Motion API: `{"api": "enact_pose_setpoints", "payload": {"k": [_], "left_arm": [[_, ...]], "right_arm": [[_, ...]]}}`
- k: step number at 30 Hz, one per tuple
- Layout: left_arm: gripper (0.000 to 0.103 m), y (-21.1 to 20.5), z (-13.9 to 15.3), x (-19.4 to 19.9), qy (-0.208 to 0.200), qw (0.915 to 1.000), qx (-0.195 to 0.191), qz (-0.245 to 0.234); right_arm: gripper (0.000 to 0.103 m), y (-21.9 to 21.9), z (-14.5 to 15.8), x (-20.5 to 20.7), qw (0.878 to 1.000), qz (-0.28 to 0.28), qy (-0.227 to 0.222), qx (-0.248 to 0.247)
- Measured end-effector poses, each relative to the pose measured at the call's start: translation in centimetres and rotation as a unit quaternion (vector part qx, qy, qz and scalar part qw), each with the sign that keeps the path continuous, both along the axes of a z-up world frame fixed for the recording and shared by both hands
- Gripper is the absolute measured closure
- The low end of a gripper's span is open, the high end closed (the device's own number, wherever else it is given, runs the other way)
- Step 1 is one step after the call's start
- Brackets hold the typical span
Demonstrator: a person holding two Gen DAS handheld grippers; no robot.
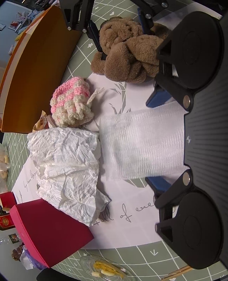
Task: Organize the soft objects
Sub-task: 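Grasp the white mesh sponge with the left gripper while the right grasps the brown bear, then lift and carry the mesh sponge and brown bear over the orange box with both grippers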
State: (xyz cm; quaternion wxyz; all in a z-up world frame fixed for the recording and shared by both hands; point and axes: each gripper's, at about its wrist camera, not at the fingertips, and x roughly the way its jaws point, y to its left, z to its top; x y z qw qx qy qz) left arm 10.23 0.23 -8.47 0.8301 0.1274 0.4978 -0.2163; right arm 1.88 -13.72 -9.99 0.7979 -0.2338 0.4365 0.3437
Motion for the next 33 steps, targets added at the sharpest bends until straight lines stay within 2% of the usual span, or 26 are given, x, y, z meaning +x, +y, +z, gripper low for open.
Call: {"api": "enact_pose_setpoints", "payload": {"k": [2, 6, 8, 11, 17, 27, 33], "left_arm": [[0.045, 0.2, 0.4, 0.1, 0.0, 1.0, -0.004, 0.004], [0.065, 0.7, 0.6, 0.3, 0.005, 0.9999, -0.007, 0.012], [0.07, 0.8, 0.7, 0.3, 0.007, 0.9999, -0.008, 0.013], [0.087, 0.8, 0.8, 0.2, 0.01, 0.9998, -0.011, 0.013], [0.095, 0.6, 1.3, -0.1, 0.002, 0.9999, -0.012, 0.01], [0.095, 0.2, 4.0, -1.2, -0.016, 0.9993, -0.032, 0.012], [0.095, 0.1, 7.1, -1.9, -0.036, 0.9977, -0.055, 0.016]], "right_arm": [[0.033, -0.3, 0.1, 0.2, 1.0, -0.009, 0.0, 0.001], [0.036, -0.9, 0.3, 0.5, 1.0, -0.022, -0.002, 0.002], [0.037, -1.2, 0.4, 0.6, 1.0, -0.027, -0.002, 0.003], [0.039, -1.5, 0.6, 0.8, 0.999, -0.035, -0.003, 0.005], [0.04, -1.8, 1.1, 1.0, 0.999, -0.045, -0.007, 0.01], [0.041, -2.5, 3.3, 1.0, 0.997, -0.06, -0.023, 0.034], [0.041, -3.1, 5.2, 0.7, 0.995, -0.067, -0.041, 0.058]]}}
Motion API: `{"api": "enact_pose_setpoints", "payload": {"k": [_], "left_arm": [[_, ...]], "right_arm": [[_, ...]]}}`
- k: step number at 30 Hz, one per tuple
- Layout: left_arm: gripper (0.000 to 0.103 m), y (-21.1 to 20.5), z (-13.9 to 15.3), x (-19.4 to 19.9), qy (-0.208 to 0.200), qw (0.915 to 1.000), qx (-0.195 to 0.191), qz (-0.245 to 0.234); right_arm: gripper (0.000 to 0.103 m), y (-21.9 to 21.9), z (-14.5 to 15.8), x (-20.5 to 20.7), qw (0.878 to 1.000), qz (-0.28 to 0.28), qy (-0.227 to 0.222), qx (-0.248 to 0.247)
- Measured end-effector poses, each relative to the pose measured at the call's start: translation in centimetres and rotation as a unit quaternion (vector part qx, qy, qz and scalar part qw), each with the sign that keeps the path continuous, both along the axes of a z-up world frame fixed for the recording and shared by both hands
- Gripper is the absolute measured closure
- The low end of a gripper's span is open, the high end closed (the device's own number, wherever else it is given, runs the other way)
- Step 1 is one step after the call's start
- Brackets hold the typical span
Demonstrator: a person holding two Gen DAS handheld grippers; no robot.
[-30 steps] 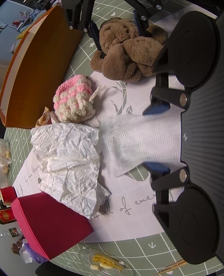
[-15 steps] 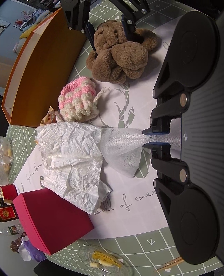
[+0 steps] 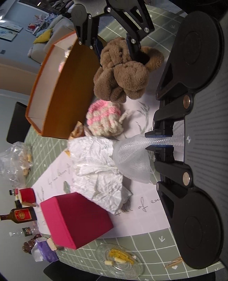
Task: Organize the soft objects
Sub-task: 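Lift and carry the mesh sponge and brown bear over the orange box with both grippers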
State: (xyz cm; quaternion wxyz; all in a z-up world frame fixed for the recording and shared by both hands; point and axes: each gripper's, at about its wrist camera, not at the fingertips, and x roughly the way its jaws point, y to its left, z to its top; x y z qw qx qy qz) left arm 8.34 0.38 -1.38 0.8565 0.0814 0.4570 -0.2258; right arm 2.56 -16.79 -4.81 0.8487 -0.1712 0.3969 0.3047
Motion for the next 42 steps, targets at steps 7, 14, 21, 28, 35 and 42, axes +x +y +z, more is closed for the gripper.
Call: {"api": "enact_pose_setpoints", "payload": {"k": [7, 14, 21, 28, 35, 42], "left_arm": [[0.095, 0.0, 3.1, -0.9, -0.025, 0.9994, -0.025, 0.005], [0.095, -0.1, 5.5, -1.2, -0.055, 0.998, -0.027, 0.017], [0.095, -1.8, 10.0, 0.3, -0.089, 0.9954, -0.035, 0.007], [0.095, -4.9, 14.8, 1.2, -0.129, 0.9905, -0.043, -0.016], [0.095, -8.7, 18.4, 2.7, -0.169, 0.9826, -0.067, -0.038], [0.095, -12.3, 19.1, 5.5, -0.192, 0.975, -0.099, -0.051]], "right_arm": [[0.041, -0.6, 1.5, -0.3, 1.0, -0.006, -0.017, 0.019], [0.041, -1.3, 4.7, -0.3, 0.998, -0.011, -0.047, 0.045], [0.04, -2.9, 9.5, 0.5, 0.992, -0.042, -0.084, 0.081], [0.04, -5.0, 14.6, 1.7, 0.984, -0.068, -0.116, 0.119], [0.04, -9.1, 17.5, 2.6, 0.968, -0.118, -0.156, 0.16], [0.04, -13.6, 18.0, 3.4, 0.947, -0.191, -0.186, 0.178]]}}
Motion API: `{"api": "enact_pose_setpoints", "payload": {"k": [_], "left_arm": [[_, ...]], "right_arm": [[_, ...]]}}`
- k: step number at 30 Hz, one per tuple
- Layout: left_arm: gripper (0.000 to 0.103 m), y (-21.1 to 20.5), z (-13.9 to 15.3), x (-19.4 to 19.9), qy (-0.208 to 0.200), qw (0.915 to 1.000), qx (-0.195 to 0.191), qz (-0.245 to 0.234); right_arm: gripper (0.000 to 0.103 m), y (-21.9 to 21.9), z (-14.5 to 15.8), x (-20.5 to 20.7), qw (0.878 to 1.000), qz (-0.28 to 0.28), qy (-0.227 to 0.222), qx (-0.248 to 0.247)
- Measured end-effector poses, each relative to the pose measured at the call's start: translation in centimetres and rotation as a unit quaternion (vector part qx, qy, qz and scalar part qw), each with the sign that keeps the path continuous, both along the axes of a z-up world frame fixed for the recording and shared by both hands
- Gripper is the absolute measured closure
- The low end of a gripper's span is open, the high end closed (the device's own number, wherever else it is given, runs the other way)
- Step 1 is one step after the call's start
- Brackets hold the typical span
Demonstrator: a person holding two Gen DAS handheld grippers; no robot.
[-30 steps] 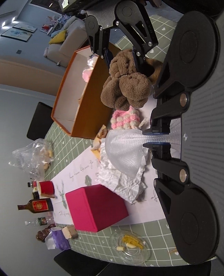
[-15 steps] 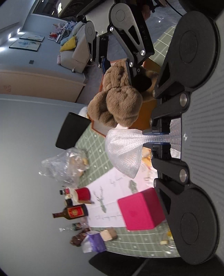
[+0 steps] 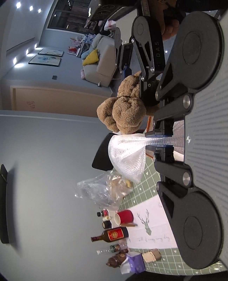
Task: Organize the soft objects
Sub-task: 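Lift and carry the mesh sponge and brown bear over the orange box with both grippers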
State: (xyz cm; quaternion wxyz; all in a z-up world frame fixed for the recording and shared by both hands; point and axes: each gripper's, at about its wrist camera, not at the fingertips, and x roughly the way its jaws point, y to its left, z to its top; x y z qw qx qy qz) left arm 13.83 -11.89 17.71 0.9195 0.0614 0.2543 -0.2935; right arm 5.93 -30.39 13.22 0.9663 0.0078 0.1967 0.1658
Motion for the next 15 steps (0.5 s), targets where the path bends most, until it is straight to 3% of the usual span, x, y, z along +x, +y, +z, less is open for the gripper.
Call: {"api": "enact_pose_setpoints", "payload": {"k": [9, 15], "left_arm": [[0.095, -5.7, -3.2, 4.0, 0.01, 0.9995, -0.019, -0.023], [0.095, -8.2, -6.4, 6.7, 0.018, 0.9997, -0.007, -0.016]], "right_arm": [[0.04, -4.4, -2.8, 2.6, 0.995, -0.089, 0.024, 0.037], [0.041, -5.6, -6.3, 4.6, 0.99, -0.125, 0.048, 0.042]]}}
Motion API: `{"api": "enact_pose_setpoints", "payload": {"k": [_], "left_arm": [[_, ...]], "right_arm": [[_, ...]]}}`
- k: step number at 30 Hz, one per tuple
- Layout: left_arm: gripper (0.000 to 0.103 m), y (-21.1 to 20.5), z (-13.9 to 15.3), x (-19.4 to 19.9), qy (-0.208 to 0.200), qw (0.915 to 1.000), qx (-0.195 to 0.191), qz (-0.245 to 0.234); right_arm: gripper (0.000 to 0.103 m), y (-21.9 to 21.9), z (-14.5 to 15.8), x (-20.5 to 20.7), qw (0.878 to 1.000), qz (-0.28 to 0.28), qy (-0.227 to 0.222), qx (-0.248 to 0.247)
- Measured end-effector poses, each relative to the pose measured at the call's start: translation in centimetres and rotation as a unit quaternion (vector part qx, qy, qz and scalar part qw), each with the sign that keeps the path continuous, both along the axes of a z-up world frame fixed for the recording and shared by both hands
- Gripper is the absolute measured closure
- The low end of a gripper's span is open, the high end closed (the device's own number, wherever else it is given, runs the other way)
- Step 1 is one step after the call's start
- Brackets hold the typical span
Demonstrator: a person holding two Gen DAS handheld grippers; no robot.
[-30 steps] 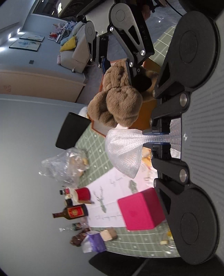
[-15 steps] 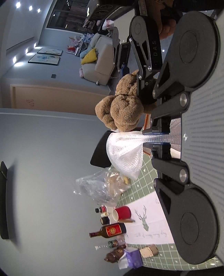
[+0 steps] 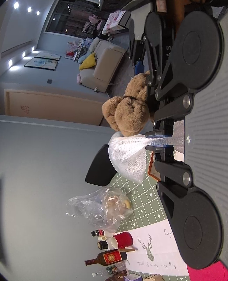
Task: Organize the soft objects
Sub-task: 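Lift and carry the mesh sponge and brown bear over the orange box with both grippers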
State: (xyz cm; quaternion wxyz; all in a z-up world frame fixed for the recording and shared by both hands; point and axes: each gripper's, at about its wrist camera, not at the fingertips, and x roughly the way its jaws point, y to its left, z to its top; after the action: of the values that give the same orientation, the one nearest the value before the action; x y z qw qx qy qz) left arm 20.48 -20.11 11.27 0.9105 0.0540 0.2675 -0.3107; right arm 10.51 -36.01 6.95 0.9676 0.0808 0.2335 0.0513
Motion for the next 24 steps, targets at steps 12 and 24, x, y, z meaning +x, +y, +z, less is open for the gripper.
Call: {"api": "enact_pose_setpoints", "payload": {"k": [12, 24], "left_arm": [[0.095, -2.1, -6.5, 3.4, 0.037, 0.9963, 0.075, 0.016], [0.095, -2.8, -10.4, 5.6, 0.079, 0.9857, 0.147, 0.024]], "right_arm": [[0.041, 0.1, -6.3, 4.6, 0.997, 0.004, 0.077, -0.011], [0.04, 1.2, -10.9, 7.3, 0.988, -0.007, 0.142, -0.067]]}}
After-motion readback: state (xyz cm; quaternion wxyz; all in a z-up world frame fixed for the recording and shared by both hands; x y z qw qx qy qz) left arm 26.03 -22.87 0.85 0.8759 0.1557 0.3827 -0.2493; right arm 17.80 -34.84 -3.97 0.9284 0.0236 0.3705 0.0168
